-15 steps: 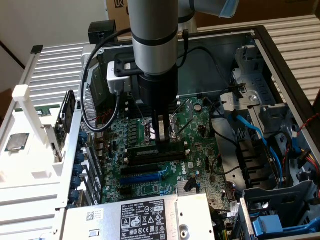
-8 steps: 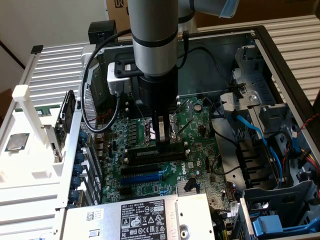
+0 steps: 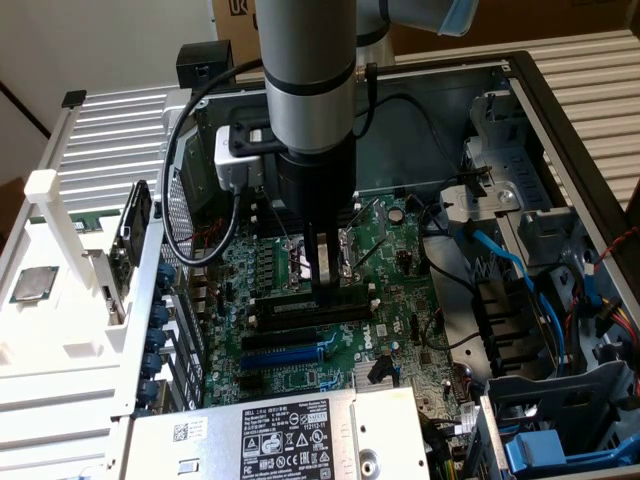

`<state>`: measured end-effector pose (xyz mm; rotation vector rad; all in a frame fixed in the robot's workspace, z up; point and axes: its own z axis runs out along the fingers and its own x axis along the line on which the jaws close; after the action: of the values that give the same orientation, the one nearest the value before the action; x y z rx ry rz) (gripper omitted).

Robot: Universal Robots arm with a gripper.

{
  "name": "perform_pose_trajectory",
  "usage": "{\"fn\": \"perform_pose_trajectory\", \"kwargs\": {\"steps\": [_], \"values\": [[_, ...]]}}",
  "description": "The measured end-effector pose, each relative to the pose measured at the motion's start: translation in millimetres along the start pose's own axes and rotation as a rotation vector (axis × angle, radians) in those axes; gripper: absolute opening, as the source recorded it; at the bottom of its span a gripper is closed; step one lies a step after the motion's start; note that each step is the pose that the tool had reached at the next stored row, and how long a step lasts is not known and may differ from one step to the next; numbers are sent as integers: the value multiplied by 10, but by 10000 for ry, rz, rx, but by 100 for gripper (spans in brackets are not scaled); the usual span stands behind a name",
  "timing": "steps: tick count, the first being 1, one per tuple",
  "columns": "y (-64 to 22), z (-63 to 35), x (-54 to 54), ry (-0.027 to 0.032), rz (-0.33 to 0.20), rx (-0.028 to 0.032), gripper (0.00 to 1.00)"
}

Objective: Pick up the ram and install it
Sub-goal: 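Insert the ram into the slot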

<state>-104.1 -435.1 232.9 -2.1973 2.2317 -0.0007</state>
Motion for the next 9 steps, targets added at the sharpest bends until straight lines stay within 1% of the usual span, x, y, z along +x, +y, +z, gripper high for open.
{"fn": "perform_pose_trajectory", "kwargs": {"steps": [9], "values": [[-3,11,-1,-1,0,1,13]]}}
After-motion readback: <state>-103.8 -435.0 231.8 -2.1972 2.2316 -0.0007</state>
